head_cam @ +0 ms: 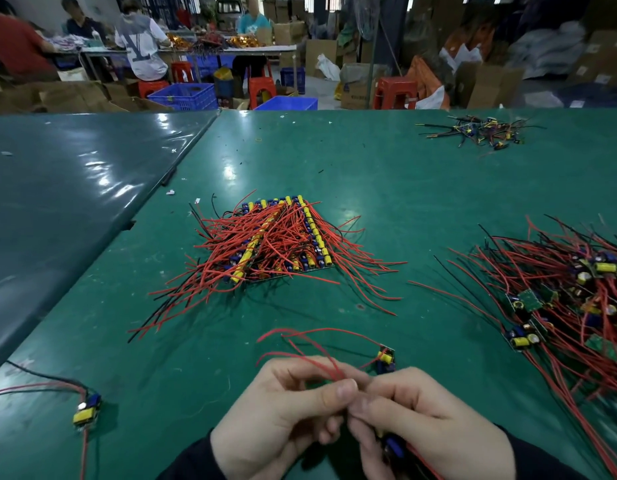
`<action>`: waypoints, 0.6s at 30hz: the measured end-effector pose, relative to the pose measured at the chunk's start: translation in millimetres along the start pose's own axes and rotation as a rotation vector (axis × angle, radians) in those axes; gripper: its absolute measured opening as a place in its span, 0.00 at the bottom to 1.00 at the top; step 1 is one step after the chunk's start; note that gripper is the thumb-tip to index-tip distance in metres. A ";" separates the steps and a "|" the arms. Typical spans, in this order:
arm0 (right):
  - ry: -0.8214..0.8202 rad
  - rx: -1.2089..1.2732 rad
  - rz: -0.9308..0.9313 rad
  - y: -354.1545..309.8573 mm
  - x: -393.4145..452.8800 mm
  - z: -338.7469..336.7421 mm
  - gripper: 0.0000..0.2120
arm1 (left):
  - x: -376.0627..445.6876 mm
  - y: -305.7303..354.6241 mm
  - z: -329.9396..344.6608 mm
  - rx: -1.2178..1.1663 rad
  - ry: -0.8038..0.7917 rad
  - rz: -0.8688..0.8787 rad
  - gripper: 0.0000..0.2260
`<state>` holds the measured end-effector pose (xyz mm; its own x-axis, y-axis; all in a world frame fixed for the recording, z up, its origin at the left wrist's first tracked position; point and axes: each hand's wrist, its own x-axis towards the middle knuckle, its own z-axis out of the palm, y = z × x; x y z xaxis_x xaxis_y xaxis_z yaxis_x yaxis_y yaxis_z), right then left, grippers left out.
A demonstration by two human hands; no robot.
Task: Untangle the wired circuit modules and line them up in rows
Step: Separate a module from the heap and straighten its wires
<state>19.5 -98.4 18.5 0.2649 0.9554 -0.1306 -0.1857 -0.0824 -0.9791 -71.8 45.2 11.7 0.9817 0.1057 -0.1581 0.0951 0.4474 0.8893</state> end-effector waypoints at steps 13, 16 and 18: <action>-0.101 0.045 -0.002 -6.3 -0.1 -3.9 0.15 | 0.6 17.4 -10.2 0.064 0.372 0.238 0.08; -0.113 0.037 0.004 -6.3 0.1 -3.0 0.15 | -0.2 23.4 -16.5 0.019 0.441 0.282 0.07; -0.096 0.013 0.014 -5.6 -0.3 -3.7 0.15 | -0.3 24.2 -17.6 0.042 0.463 0.323 0.08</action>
<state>23.9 -99.3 23.5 0.1700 0.9771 -0.1279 -0.2010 -0.0926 -0.9752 -72.6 71.6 25.7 0.7883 0.6141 -0.0381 -0.1827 0.2927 0.9386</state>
